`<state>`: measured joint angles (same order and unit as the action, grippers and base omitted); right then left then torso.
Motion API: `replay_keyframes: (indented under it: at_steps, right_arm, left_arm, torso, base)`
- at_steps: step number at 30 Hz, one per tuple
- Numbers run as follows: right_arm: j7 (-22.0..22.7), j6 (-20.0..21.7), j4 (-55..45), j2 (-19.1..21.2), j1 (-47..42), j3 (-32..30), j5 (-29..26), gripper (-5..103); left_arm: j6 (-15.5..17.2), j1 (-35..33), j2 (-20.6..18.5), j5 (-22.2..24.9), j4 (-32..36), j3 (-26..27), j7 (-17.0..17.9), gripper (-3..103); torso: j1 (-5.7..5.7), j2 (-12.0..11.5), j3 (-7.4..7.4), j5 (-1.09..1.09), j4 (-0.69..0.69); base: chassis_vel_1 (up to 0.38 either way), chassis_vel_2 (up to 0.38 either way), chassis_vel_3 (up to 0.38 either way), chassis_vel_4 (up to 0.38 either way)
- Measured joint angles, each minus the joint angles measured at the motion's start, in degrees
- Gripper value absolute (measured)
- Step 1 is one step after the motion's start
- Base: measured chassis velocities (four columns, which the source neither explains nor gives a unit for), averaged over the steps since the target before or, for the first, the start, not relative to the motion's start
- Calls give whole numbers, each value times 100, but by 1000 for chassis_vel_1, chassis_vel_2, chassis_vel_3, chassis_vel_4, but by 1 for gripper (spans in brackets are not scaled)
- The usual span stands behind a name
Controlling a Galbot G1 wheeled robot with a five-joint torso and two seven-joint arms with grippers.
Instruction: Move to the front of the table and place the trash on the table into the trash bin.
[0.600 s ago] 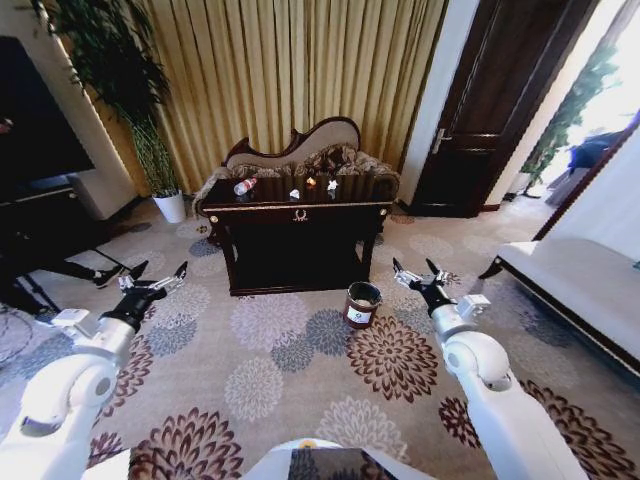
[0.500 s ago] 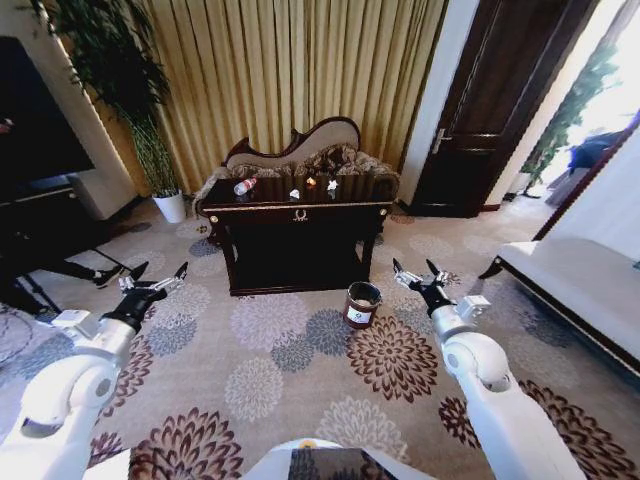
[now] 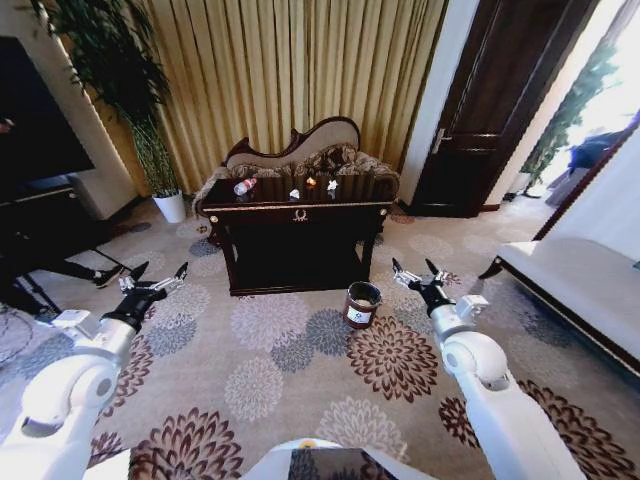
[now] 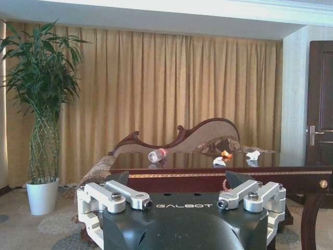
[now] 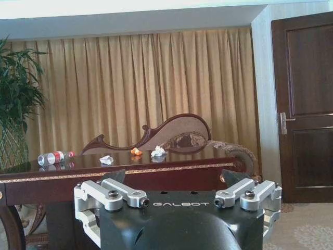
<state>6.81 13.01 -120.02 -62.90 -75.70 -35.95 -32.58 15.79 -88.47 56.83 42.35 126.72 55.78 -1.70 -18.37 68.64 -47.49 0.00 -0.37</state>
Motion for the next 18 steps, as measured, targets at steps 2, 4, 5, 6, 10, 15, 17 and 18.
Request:
replay_keyframes:
  at_steps: [2, 4, 5, 6, 10, 15, 17, 18]
  right_arm:
    - [0, 0, 1, 8, 18, -1, -1, 100]
    - [0, 0, 2, 11, 23, -4, -2, 100]
    - [0, 0, 1, 13, 27, -7, -3, 100]
    - [0, 0, 2, 15, 32, -13, -5, 100]
    - [0, 0, 0, 26, 34, -23, -6, 100]
    - [0, 0, 0, 13, 34, -26, -6, 100]
    - [0, 0, 0, 11, 34, -26, -5, 100]
    - [0, 0, 0, 2, 34, -23, -3, 100]
  left_arm:
    - [-1, -1, -2, -1, -1, 0, 0, 100]
    - [-2, -1, -5, -1, -1, 0, 0, 100]
    - [-2, -1, -9, -1, -1, 0, 0, 100]
    - [-2, -3, -18, -1, 1, 0, 0, 100]
    - [-3, -3, -26, -1, 1, 1, -1, 100]
    - [-8, -27, -19, -1, 2, 2, -3, 100]
    - [-8, -28, -19, -1, 2, 2, -4, 100]
    - [-9, -25, -19, -2, 3, 2, -5, 100]
  torso:
    - [0, 0, 0, 0, 0]
    - [0, 0, 0, 0, 0]
    - [0, 0, 0, 0, 0]
    - [0, 0, 0, 0, 0]
    - [0, 0, 0, 0, 0]
    - [0, 0, 0, 0, 0]
    - [0, 0, 0, 0, 0]
    - [0, 0, 0, 0, 0]
  base:
    - [0, 0, 0, 0]
    - [0, 0, 0, 0]
    - [0, 0, 0, 0]
    - [0, 0, 0, 0]
    - [0, 0, 0, 0]
    - [0, 0, 0, 0]
    - [0, 0, 0, 0]
    - [0, 0, 0, 0]
